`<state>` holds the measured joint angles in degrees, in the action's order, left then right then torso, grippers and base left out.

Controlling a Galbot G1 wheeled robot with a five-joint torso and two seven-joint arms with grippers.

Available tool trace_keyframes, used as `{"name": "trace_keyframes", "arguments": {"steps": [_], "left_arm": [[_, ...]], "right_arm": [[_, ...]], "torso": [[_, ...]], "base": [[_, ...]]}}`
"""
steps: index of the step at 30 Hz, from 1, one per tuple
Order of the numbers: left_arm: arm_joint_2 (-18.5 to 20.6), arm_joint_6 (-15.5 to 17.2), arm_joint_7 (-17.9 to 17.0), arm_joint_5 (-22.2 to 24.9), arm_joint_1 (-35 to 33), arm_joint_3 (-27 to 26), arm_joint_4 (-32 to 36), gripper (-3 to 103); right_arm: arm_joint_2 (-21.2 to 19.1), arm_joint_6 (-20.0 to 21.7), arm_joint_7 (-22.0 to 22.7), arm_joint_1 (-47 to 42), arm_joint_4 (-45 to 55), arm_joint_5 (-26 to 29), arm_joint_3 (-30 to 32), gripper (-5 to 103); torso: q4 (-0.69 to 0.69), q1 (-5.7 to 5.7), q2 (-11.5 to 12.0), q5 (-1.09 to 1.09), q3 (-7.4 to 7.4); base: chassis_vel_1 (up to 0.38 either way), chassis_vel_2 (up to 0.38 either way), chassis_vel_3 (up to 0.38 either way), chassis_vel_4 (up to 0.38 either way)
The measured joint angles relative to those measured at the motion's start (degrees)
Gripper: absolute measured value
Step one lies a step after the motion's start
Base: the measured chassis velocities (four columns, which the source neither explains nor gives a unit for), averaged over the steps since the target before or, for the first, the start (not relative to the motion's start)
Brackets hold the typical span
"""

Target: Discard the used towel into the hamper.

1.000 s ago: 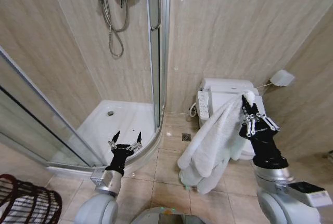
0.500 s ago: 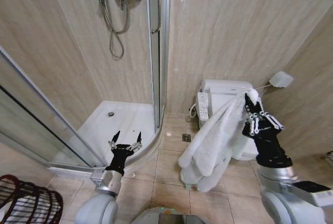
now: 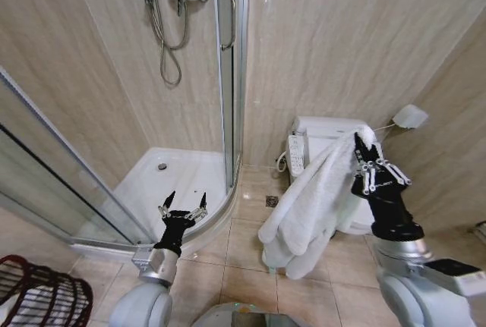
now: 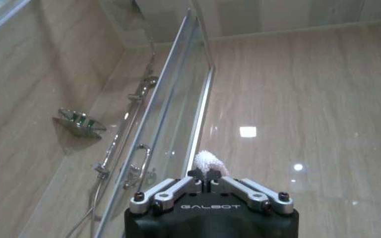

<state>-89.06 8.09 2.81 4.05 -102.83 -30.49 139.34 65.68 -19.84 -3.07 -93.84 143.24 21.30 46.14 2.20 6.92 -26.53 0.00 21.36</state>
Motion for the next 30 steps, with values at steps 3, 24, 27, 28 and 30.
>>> {"name": "trace_keyframes", "arguments": {"steps": [3,24,27,28,30], "left_arm": [[0.00,0.00,0.00,0.00,0.00,0.00,0.00,100],[0.00,0.00,0.00,0.00,0.00,0.00,0.00,100],[0.00,0.00,0.00,0.00,0.00,0.01,0.00,100],[0.00,0.00,0.00,0.00,0.00,0.00,0.00,100],[0.00,0.00,0.00,0.00,0.00,0.00,0.00,100]], "right_arm": [[-0.18,0.37,0.19,-0.08,0.00,1.02,1.16,2],[0.89,0.00,0.36,-2.00,0.00,1.73,2.81,2],[0.91,-0.09,0.37,-2.19,0.00,1.77,3.01,2],[0.92,-0.14,0.37,-2.34,0.00,1.78,3.11,2],[0.92,-0.17,0.38,-2.48,0.00,1.81,3.18,2]], "torso": [[0.00,0.25,-0.64,0.00,0.38],[0.00,2.37,-6.08,0.00,3.71],[0.00,2.60,-6.75,0.00,4.15],[0.00,2.74,-7.10,0.00,4.35],[0.00,2.88,-7.46,0.00,4.57]], "base": [[0.000,0.000,0.000,0.000],[0.000,0.000,0.000,0.000],[0.000,0.000,0.000,0.000],[0.000,0.000,0.000,0.000],[0.000,0.000,0.000,0.000]]}}
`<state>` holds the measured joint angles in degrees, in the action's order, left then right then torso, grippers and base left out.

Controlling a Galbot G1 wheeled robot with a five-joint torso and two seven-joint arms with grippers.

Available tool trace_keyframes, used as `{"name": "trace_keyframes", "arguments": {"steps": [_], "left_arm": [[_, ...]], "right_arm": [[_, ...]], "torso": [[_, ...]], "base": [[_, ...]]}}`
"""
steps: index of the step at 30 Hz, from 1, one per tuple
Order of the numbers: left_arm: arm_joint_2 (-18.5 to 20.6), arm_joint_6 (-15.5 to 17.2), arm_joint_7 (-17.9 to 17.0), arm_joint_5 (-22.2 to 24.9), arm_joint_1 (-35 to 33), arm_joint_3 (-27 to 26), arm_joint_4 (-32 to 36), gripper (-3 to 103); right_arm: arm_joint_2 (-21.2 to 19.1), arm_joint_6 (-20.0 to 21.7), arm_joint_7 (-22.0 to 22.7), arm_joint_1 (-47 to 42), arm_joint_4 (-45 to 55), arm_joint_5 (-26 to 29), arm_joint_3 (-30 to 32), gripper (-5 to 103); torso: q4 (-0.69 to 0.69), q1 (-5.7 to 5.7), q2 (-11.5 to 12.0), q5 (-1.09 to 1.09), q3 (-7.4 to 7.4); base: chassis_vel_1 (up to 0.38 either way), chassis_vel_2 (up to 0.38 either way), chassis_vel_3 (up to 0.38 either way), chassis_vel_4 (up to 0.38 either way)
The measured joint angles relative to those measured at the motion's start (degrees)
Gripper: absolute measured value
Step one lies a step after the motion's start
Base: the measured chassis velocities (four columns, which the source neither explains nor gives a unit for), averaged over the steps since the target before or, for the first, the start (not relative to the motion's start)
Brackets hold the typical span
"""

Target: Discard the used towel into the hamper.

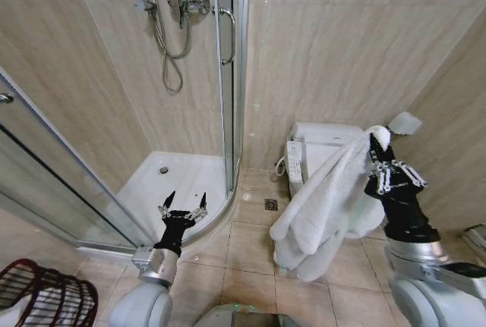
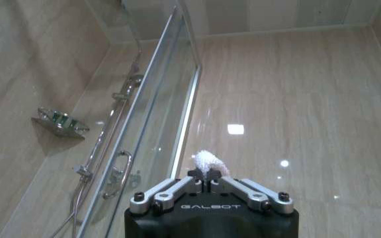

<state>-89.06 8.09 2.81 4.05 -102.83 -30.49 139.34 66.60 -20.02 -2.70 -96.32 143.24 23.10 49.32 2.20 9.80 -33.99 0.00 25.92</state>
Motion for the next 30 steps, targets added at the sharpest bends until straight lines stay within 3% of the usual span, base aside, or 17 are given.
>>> {"name": "trace_keyframes", "arguments": {"steps": [12,23,30], "left_arm": [[0.00,0.00,0.00,0.00,0.00,0.00,0.00,100],[0.00,0.00,0.00,0.00,0.00,0.00,0.00,100],[0.00,0.00,0.00,0.00,0.00,0.00,0.00,100]], "right_arm": [[-0.19,-0.40,0.07,-0.30,0.00,0.91,0.82,2],[-4.69,2.69,2.57,2.48,0.00,6.84,4.15,2],[-3.43,4.08,3.29,2.26,0.00,8.08,5.94,2]], "torso": [[0.00,1.17,-2.93,0.00,1.76],[0.00,2.49,-5.95,0.00,3.46],[0.00,3.14,-7.65,-0.01,4.51]], "base": [[0.000,0.000,0.000,0.000],[0.000,0.000,0.000,0.000],[0.000,0.000,0.000,0.000]]}}
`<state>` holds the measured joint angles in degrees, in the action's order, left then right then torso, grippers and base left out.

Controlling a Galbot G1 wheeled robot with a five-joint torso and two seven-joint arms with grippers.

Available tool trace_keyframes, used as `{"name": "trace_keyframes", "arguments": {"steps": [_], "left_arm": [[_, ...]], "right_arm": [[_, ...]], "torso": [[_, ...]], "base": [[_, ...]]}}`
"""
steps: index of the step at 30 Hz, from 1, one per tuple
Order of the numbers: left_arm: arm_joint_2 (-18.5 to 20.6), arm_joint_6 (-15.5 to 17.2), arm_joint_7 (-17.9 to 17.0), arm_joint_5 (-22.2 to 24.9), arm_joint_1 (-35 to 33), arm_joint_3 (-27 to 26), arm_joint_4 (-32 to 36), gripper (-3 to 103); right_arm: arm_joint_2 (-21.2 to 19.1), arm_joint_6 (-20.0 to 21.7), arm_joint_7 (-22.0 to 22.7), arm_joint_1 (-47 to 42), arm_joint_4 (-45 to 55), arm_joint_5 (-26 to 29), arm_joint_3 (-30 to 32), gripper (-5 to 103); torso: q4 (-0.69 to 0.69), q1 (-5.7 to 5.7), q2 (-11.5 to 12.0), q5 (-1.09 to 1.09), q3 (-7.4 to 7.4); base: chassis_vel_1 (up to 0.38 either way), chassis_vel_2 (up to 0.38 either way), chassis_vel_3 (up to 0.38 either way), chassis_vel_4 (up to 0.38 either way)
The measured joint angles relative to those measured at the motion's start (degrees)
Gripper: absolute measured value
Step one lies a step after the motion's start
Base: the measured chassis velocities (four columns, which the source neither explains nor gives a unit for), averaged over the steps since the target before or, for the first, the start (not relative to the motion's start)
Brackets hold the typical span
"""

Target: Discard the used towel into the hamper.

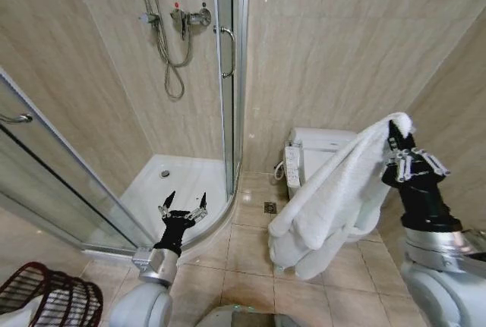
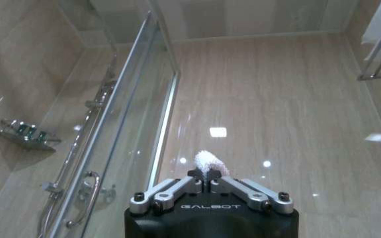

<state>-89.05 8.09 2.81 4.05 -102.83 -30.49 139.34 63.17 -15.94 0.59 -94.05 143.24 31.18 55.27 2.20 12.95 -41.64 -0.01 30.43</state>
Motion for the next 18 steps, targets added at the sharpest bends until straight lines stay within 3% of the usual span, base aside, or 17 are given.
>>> {"name": "trace_keyframes", "arguments": {"steps": [9,18], "left_arm": [[0.00,0.00,0.00,0.00,0.00,0.00,0.00,100],[0.00,0.00,0.00,0.00,0.00,0.00,0.00,100]], "right_arm": [[-0.15,-1.42,-0.96,0.08,0.00,2.25,1.35,2],[-0.77,-0.84,-0.92,2.39,0.00,0.37,-0.91,2]], "torso": [[0.00,0.97,-2.27,0.01,1.30],[0.01,1.83,-4.26,0.01,2.42]], "base": [[0.000,0.000,0.000,0.000],[0.000,0.000,0.000,0.000]]}}
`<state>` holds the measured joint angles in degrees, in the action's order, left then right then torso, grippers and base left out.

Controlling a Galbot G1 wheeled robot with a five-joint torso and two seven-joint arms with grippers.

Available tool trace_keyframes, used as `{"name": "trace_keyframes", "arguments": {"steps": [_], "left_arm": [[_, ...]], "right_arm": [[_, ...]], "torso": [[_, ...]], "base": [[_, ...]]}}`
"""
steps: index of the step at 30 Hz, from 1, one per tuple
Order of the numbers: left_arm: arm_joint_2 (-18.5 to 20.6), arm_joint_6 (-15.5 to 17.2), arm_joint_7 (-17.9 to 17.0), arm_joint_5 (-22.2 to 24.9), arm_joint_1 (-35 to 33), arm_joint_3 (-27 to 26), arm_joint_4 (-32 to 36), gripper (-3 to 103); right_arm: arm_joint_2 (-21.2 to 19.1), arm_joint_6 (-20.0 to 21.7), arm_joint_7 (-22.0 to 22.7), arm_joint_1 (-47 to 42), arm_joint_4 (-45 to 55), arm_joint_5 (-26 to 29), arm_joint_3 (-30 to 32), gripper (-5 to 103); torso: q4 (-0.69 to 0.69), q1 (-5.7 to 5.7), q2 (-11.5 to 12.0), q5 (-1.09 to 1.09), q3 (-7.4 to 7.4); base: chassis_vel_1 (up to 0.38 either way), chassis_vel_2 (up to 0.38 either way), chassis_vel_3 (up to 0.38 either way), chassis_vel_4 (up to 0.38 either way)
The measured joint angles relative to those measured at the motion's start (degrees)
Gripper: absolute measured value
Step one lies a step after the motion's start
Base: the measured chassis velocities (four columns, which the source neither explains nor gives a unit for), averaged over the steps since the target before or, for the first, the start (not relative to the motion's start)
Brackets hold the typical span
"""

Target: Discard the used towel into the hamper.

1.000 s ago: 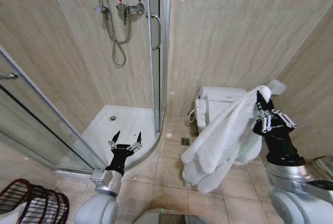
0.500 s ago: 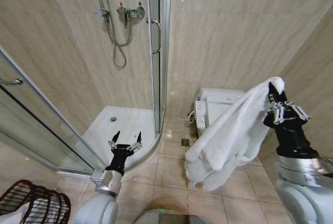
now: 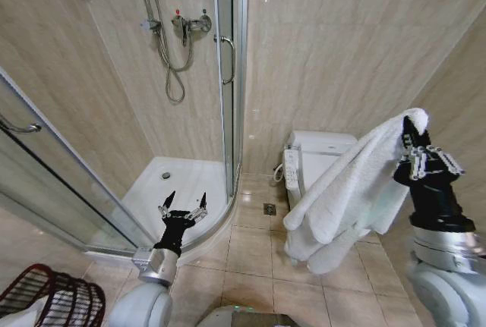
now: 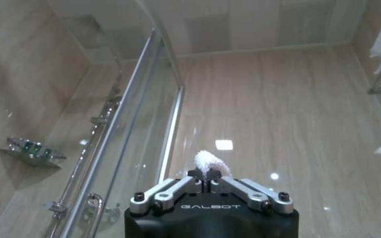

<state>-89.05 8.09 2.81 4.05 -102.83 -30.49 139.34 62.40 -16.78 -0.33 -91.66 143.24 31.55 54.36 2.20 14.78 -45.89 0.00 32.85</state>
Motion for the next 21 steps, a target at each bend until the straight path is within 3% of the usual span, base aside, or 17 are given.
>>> {"name": "trace_keyframes", "arguments": {"steps": [10,16,21], "left_arm": [[0.00,0.00,0.00,0.00,0.00,0.00,0.00,100],[0.00,0.00,0.00,0.00,0.00,0.00,0.00,100],[-0.01,0.00,0.00,0.00,0.00,0.00,0.00,100]], "right_arm": [[-1.37,1.48,0.40,1.03,0.00,0.54,-0.04,2],[-4.42,3.07,1.72,2.08,0.01,2.24,0.81,2],[-1.40,2.80,1.28,-0.42,0.00,0.67,1.19,2]], "torso": [[0.00,1.11,-2.57,0.00,1.44],[0.00,1.88,-4.39,0.01,2.51],[0.00,2.15,-5.04,-0.01,2.90]], "base": [[0.000,0.000,0.000,0.000],[0.000,0.000,0.000,0.000],[0.000,0.000,0.000,0.000]]}}
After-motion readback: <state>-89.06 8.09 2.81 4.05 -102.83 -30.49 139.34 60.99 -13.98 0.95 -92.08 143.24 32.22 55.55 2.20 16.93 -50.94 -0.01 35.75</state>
